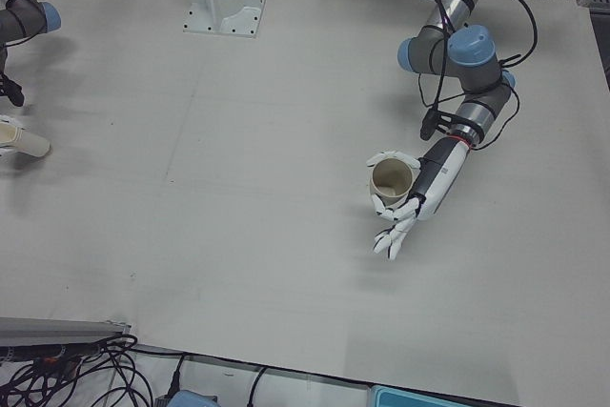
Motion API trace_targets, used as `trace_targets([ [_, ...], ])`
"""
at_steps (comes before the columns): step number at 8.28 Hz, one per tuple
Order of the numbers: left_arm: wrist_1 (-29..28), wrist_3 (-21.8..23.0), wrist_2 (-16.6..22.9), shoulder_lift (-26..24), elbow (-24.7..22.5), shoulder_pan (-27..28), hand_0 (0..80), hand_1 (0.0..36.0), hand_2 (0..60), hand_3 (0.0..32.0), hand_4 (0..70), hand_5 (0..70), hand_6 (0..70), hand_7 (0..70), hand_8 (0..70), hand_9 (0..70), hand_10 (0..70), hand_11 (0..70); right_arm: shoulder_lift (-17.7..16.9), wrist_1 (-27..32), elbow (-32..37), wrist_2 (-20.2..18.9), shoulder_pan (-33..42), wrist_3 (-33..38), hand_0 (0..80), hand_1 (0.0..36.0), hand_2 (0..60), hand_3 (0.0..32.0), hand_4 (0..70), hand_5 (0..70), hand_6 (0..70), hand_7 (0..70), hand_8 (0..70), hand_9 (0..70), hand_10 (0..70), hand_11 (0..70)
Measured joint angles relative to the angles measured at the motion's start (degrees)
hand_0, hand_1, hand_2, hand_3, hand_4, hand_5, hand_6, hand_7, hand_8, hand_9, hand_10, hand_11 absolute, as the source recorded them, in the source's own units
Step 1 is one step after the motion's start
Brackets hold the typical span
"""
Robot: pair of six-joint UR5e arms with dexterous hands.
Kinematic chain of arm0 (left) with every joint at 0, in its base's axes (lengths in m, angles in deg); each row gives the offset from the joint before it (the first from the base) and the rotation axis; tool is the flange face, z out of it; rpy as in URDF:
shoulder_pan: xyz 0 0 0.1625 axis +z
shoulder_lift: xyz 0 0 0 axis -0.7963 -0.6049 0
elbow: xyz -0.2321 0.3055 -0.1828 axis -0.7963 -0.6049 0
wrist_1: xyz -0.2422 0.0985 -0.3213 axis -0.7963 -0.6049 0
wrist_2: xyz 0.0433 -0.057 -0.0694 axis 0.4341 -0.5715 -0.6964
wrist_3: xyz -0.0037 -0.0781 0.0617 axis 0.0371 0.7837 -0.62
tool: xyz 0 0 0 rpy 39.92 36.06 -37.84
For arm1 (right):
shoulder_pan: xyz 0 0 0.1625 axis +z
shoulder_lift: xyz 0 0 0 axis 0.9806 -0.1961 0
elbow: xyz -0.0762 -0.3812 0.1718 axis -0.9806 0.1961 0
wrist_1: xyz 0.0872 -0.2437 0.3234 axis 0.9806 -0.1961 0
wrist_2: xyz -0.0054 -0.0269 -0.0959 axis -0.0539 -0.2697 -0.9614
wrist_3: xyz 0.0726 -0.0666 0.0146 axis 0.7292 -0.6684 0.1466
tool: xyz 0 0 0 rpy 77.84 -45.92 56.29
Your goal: Pour water
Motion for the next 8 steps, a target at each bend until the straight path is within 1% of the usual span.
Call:
trace_targets([
  [2,0.0,-0.1,0.2,0.0,-1.1,0.0,44.0,36.0,60.0,0.0,31.6,69.9,10.8,10.0,1.1,0.6,9.8,16.4,-0.5,-0.9,-3.8,-1.2,4.2,0.1,54.6,22.0,25.4,0.0,58.3,33.0,4.1,3.3,0.0,0.0,2.3,4.4],
  [3,0.3,-0.2,1.0,-0.2,-1.8,0.0,44.5,36.0,60.0,0.0,32.4,70.0,11.2,10.5,1.2,0.7,9.8,16.5,-0.5,-2.9,-6.4,-2.6,6.6,0.1,54.6,21.9,25.0,0.0,56.5,33.4,4.0,3.5,0.0,0.0,2.4,4.5],
  [4,1.4,-0.8,2.4,-0.4,-3.1,0.1,45.6,36.0,60.0,0.0,33.7,70.0,11.5,10.8,1.3,0.7,9.8,16.5,-0.5,-5.7,-9.0,-3.7,8.5,-0.1,54.1,21.7,24.2,0.0,50.4,34.5,4.0,3.5,0.0,0.0,2.3,4.5],
  [5,3.1,-2.1,4.2,-1.1,-5.1,0.2,46.0,36.0,60.0,0.0,34.3,70.0,12.1,11.1,1.4,0.8,10.0,16.8,-0.4,-8.9,-11.5,-4.3,10.1,-0.2,53.9,21.7,23.9,0.0,47.8,34.2,4.0,3.3,0.0,0.0,2.7,5.1],
  [6,5.8,-3.9,6.7,-3.6,-7.3,0.3,46.6,36.0,60.0,0.0,34.9,70.0,12.0,11.2,1.4,0.8,9.9,16.9,-0.4,-11.3,-13.1,-4.6,11.5,-0.2,54.1,21.8,23.8,0.0,48.1,34.4,4.3,3.5,0.0,0.0,2.8,5.4],
  [7,10.4,-6.8,10.3,-9.5,-9.1,0.4,46.4,36.0,60.0,0.0,34.0,70.0,11.8,10.9,1.3,0.7,10.0,17.0,-0.2,-12.5,-14.0,-4.8,12.9,-0.2,54.7,22.1,24.0,0.0,50.1,35.7,4.8,4.6,0.0,0.0,2.5,4.9],
  [8,13.8,-8.9,12.4,-14.5,-9.8,1.0,46.2,36.0,60.0,0.0,33.6,70.0,11.9,10.9,1.3,0.8,10.1,17.1,0.1,-12.9,-14.5,-4.8,13.8,-0.2,55.0,22.5,24.6,0.0,51.9,36.8,5.3,5.5,0.0,0.0,2.6,5.1],
])
